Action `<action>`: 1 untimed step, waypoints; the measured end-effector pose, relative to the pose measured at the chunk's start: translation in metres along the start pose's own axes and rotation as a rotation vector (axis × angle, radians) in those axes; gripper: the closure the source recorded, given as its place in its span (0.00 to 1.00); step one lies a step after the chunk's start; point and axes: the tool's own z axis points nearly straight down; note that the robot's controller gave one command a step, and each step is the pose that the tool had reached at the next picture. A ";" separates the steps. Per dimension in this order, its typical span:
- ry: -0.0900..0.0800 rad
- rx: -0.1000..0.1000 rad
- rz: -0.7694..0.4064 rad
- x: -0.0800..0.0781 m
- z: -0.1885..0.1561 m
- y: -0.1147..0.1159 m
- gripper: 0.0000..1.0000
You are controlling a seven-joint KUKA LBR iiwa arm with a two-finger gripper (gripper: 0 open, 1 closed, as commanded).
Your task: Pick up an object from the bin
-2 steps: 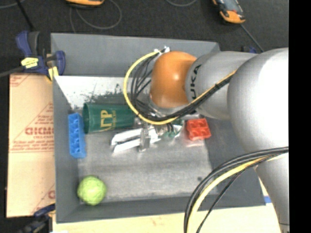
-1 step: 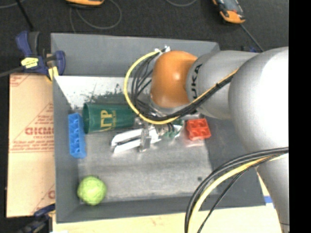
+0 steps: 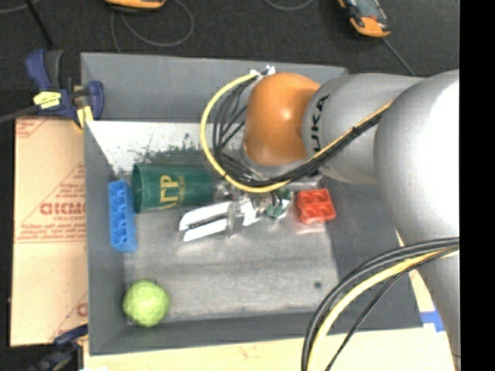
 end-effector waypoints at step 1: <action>-0.006 0.001 0.000 -0.001 -0.026 0.000 1.00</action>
Offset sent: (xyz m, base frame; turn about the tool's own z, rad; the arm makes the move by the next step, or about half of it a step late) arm 0.0000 -0.0001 0.0567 0.0000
